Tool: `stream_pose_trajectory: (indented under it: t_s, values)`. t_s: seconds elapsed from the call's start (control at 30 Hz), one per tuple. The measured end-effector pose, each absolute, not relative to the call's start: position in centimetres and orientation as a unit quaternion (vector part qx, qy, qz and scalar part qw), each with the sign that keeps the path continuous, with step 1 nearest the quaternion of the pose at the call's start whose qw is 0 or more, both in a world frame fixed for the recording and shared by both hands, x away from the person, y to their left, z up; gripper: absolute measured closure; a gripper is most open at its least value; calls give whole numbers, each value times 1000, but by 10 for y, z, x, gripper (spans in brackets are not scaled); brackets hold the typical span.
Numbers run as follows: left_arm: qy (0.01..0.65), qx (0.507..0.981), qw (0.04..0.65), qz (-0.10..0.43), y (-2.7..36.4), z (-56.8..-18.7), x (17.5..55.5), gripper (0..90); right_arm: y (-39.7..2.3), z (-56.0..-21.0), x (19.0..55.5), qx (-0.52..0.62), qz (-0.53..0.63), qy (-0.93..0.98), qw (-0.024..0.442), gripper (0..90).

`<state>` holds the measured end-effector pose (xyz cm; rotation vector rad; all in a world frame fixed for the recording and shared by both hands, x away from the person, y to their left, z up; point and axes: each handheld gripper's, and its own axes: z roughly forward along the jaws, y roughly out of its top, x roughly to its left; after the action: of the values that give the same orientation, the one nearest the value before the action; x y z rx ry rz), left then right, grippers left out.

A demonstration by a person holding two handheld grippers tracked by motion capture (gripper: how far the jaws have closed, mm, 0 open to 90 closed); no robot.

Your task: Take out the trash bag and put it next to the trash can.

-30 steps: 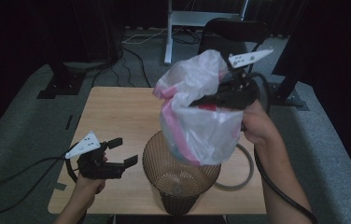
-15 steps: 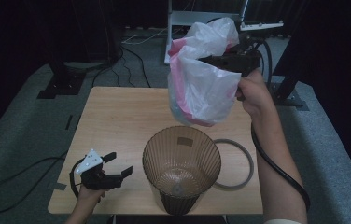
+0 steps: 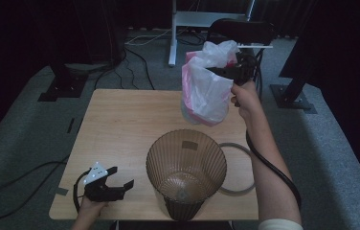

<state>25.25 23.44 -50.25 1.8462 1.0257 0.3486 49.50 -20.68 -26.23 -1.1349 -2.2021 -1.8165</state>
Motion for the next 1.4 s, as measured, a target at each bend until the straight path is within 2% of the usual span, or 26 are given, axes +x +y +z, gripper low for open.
stream_pose_trajectory:
  t_s: [0.53,0.63,0.9,1.17,1.23,1.3,1.4]
  values:
    - [431,759,470,130,237,-514,256,91,-192,-370,524,-442,-538,-715,64,894]
    - [437,754,474,126,238,-515,256,91,-191,-385,526,-447,-537,-711,78,894]
    - [436,756,472,126,237,-515,257,91,-188,-407,526,-460,-516,-718,80,877]
    - [436,756,473,121,237,-517,257,91,-194,-421,526,-483,-498,-716,79,720]
    - [436,757,472,119,236,-517,257,91,-197,-423,526,-487,-495,-715,81,645]
    - [435,758,471,118,235,-517,257,91,-199,-423,526,-494,-489,-714,80,516]
    - [434,758,472,117,234,-517,257,92,-201,-422,525,-498,-481,-717,76,411]
